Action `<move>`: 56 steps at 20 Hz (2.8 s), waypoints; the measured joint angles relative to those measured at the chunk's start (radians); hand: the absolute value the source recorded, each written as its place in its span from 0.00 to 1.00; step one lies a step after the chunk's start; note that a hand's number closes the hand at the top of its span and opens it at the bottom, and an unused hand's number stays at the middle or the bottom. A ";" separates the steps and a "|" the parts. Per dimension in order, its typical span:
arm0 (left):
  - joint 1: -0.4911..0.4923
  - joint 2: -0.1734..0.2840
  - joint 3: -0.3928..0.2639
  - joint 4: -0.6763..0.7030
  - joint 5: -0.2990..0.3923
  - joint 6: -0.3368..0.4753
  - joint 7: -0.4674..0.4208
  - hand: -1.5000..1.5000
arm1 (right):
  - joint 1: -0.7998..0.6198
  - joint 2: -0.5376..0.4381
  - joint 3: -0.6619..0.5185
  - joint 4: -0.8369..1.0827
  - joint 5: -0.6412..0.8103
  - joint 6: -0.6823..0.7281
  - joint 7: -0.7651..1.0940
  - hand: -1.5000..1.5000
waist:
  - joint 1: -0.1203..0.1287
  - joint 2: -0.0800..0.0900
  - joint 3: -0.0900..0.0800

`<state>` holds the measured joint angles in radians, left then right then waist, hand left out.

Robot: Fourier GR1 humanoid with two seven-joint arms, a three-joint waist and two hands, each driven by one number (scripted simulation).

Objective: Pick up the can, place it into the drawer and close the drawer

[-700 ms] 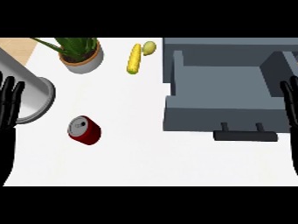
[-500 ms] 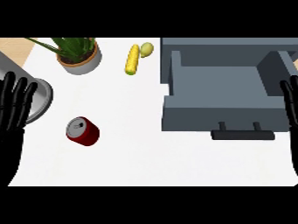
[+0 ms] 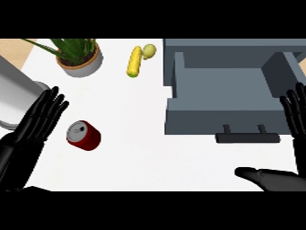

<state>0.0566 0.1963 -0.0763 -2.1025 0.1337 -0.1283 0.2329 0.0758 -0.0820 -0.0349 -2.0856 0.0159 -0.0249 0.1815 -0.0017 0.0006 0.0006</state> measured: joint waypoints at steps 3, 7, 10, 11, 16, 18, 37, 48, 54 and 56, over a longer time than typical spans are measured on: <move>0.014 0.010 0.018 -0.039 0.025 -0.013 0.062 0.00 | 0.041 0.001 -0.007 -0.016 -0.010 0.012 0.007 0.00 | 0.000 -0.001 0.000; 0.036 0.008 0.043 -0.085 0.055 -0.026 0.116 0.00 | 0.081 -0.009 -0.038 -0.027 -0.038 0.043 0.001 0.00 | 0.001 -0.001 0.000; 0.042 0.004 0.077 -0.060 0.079 -0.042 0.113 0.00 | 0.084 -0.009 -0.052 -0.011 -0.045 0.055 -0.022 0.00 | 0.001 -0.001 0.000; 0.039 0.002 0.085 -0.054 0.080 -0.042 0.115 0.00 | 0.102 -0.007 -0.060 0.002 -0.053 0.068 -0.047 0.00 | 0.001 -0.001 -0.001; 0.040 -0.023 0.091 -0.044 0.051 -0.036 0.134 0.00 | 0.132 -0.014 -0.095 -0.025 -0.079 0.099 -0.042 0.00 | 0.000 -0.001 0.000; 0.030 -0.025 0.111 -0.008 0.053 -0.049 0.113 0.00 | 0.141 -0.007 -0.093 -0.030 -0.076 0.106 -0.047 0.00 | 0.000 -0.001 -0.001; -0.030 -0.090 0.127 0.312 -0.077 -0.075 -0.112 0.00 | 0.193 0.029 -0.136 -0.019 -0.059 0.171 -0.113 0.00 | -0.002 -0.001 -0.001; -0.041 -0.075 0.185 0.529 -0.121 -0.092 -0.299 0.00 | 0.176 0.033 -0.169 0.040 -0.058 0.202 -0.162 0.00 | -0.001 -0.001 -0.001; -0.033 -0.053 0.214 0.631 -0.136 -0.115 -0.392 0.00 | 0.169 0.029 -0.193 0.041 -0.070 0.215 -0.155 0.00 | 0.000 -0.001 -0.001; -0.051 -0.037 0.232 0.698 -0.137 -0.128 -0.437 0.00 | 0.179 0.039 -0.181 0.010 -0.062 0.211 -0.135 0.00 | -0.001 -0.001 -0.001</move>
<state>0.0059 0.1591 0.1560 -1.4041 -0.0035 -0.2565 -0.2042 0.2548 -0.0429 -0.2161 -2.0754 -0.0461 0.1860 0.0463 -0.0031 -0.0001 -0.0001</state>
